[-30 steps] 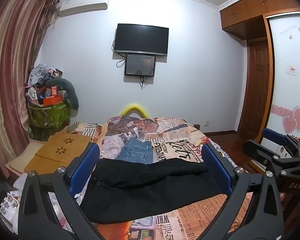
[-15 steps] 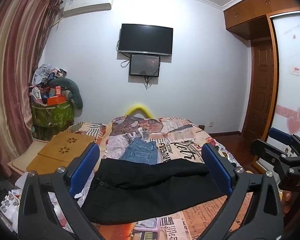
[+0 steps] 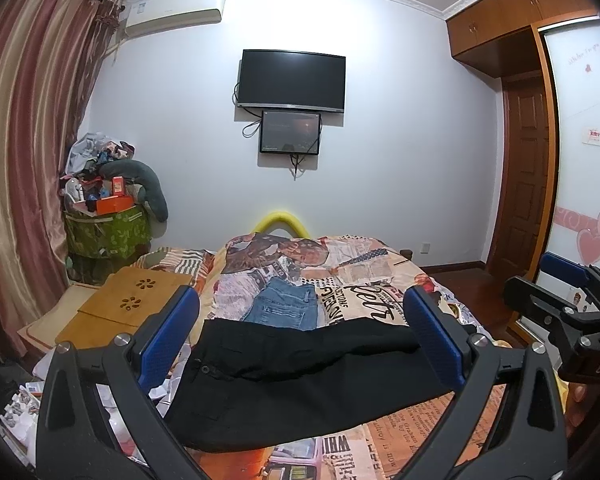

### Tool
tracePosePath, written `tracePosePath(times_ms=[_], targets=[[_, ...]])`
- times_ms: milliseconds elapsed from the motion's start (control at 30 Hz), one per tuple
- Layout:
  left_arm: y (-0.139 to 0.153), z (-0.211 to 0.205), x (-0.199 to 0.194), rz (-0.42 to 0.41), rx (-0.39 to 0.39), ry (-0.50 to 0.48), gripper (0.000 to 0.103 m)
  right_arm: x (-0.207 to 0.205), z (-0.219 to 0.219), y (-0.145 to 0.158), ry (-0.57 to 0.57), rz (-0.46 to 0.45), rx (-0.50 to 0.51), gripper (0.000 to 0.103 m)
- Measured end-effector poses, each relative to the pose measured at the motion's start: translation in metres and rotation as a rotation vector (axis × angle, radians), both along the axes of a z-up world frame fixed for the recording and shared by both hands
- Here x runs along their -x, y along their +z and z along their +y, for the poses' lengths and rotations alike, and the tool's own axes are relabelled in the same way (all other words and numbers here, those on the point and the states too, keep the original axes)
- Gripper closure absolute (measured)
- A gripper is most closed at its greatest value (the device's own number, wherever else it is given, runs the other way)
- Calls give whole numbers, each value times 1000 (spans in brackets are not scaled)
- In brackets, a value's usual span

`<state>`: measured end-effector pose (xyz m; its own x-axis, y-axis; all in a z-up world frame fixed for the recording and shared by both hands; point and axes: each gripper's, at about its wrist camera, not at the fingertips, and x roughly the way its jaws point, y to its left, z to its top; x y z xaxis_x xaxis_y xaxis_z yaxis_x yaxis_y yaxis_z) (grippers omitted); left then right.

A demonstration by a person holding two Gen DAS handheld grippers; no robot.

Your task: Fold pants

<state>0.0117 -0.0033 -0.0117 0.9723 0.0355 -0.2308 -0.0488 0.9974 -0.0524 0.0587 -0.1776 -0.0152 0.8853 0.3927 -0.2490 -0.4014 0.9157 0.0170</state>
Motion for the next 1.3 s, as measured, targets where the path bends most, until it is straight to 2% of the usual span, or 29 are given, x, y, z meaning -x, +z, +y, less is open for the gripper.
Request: tracePosePath(times_ms=[1300], targets=[[5,-7,-3,1,11,-13,0,-6,-6,2,-13,-2,0,0]])
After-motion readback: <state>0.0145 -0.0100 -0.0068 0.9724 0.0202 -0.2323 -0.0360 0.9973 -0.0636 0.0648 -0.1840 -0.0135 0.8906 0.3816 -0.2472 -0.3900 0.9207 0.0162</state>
